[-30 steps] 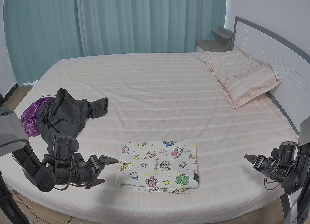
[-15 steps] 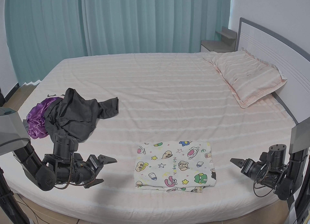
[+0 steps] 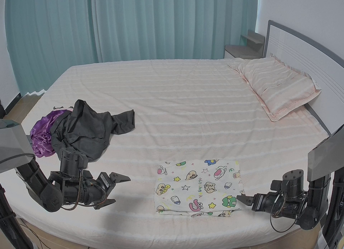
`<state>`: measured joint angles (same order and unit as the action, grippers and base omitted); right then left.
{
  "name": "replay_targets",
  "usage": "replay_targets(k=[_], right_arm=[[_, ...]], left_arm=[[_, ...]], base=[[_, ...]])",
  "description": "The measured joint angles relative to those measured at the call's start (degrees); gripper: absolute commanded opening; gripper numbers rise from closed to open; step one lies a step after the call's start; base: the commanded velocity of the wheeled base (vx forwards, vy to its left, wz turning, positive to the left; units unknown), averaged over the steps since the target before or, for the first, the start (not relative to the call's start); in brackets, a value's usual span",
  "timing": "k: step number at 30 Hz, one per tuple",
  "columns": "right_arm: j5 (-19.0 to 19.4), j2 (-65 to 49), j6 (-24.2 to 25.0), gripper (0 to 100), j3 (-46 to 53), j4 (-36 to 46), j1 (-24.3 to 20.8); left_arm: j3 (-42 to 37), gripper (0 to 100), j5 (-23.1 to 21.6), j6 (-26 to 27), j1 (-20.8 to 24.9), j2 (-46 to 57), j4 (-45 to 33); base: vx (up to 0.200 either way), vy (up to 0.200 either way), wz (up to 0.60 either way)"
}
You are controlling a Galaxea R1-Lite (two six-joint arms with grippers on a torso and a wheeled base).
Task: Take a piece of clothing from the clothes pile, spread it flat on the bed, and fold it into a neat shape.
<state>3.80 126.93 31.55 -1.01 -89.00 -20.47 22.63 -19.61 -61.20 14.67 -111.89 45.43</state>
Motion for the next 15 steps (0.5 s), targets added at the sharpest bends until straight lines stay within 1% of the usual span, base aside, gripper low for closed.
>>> replay_targets(k=[4,10,11,15], right_arm=[[3.0,2.58,-2.55,100,0.0,0.0,-0.65],[5.01,4.68,-4.05,100,-1.05,0.02,-1.46],[5.36,4.9,-4.22,0,-1.44,0.02,-1.55],[5.91,5.73,-5.01,0,-3.69,0.0,-1.61]], left_arm=[[0.05,100,0.02,0.05,0.02,-0.11,0.02],[0.06,100,0.0,0.07,0.1,-0.21,0.05],[0.06,100,0.0,0.07,0.13,-0.21,0.05],[0.06,100,0.02,0.07,0.11,-0.24,0.05]], base=[[0.0,0.0,0.0],[0.0,0.0,0.0],[0.0,0.0,0.0],[0.0,0.0,0.0]])
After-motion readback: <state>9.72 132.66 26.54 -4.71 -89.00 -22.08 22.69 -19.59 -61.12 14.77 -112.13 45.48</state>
